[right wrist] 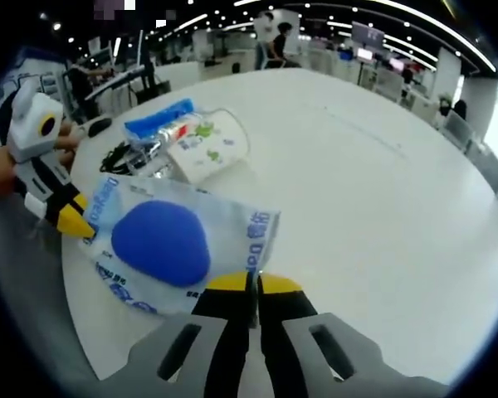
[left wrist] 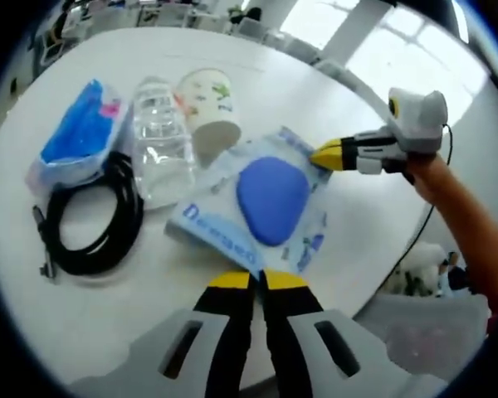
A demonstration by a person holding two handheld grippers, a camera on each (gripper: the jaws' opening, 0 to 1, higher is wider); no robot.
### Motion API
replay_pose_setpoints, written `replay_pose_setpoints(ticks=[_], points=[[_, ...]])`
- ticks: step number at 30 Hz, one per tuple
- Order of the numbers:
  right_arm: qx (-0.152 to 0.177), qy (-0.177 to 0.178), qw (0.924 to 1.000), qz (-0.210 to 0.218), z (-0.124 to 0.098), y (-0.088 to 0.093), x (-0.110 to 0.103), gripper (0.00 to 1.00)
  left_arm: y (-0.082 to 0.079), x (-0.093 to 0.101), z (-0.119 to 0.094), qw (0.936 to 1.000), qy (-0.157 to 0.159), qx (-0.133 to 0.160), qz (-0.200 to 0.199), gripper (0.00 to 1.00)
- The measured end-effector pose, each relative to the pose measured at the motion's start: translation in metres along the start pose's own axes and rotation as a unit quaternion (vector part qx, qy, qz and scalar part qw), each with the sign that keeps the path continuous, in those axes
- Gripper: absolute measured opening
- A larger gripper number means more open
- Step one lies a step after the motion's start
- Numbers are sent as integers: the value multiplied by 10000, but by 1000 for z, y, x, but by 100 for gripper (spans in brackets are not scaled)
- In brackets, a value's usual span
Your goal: Arrange the tabletop items into an orderly group along one side of the table until the central work area is clear of visible clutter.
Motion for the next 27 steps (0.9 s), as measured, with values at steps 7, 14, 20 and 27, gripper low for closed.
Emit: replay_pose_setpoints(ticks=[7, 14, 20, 27], points=[[85, 107, 9998, 121, -14, 2, -3, 2, -5, 3, -5, 9999, 96, 44, 131, 0], [228, 255, 9991, 252, -28, 4, -5, 2, -11, 6, -6, 9994, 180, 56, 307, 0], [323, 412, 9980, 344, -42, 6, -4, 2, -24, 8, -7, 9982, 210, 117, 557, 0], [445, 596, 9962, 462, -58, 7, -1, 2, -44, 11, -6, 9962, 303, 184, 798, 0]])
Point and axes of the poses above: the point that each gripper's makers call its tool centre point, and the gripper's own axes: z roughly forward along the fingers, x roughly to its right, y roughly out of its underside, the point moved 10 cm from there along -z, roughly backward along the fingers, and after that the axes turned 7 degrees about -y, right-handed, at the moved point
